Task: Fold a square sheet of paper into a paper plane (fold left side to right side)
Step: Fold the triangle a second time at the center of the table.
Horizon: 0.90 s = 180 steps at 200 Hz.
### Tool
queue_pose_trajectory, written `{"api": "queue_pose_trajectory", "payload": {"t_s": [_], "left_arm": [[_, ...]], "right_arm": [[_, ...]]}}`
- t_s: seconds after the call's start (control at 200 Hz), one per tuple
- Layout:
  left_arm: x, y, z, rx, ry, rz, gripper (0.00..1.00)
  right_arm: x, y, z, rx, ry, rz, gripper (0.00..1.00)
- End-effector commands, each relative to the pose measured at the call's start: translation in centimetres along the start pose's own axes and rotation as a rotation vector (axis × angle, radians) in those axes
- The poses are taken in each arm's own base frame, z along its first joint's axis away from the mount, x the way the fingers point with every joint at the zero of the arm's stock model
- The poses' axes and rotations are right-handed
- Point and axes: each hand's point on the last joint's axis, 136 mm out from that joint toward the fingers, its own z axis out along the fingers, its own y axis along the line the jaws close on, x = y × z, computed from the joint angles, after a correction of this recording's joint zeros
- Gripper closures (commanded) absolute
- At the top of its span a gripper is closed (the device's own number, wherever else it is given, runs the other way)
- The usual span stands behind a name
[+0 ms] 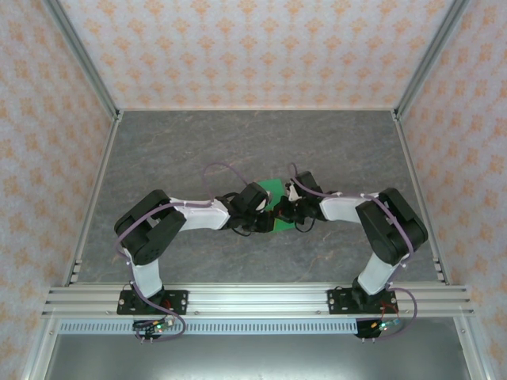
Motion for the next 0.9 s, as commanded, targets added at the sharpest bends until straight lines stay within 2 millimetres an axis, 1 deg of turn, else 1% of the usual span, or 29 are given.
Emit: {"api": "queue_pose_trajectory", "payload": {"t_s": [0.0,0.325,0.555,0.706,0.896], "left_arm": [[3.8,3.1,0.8,-0.110,0.113,-0.019,0.91],[4.0,3.2,0.8,-0.109,0.114,-0.022,0.91],[3.9,3.2,0.7,-0.106,0.110,-0.023,0.92],[4.0,3.2,0.8,-0.106,0.113,-0.023,0.92],[4.1,3.3,0.7,-0.107,0.111,-0.023,0.92]], "right_arm": [[-2.2,-2.9,-0.3,0.114,-0.070,0.005,0.99],[-4.6,-4.4,-1.0,0.127,-0.096,0.023,0.99],[-6.6,-5.5,-1.9,0.143,-0.124,0.043,0.98],[-7.3,-5.7,-2.0,0.146,-0.124,0.040,0.98],[-8.3,-6.7,-2.2,0.173,-0.133,0.054,0.98]]}}
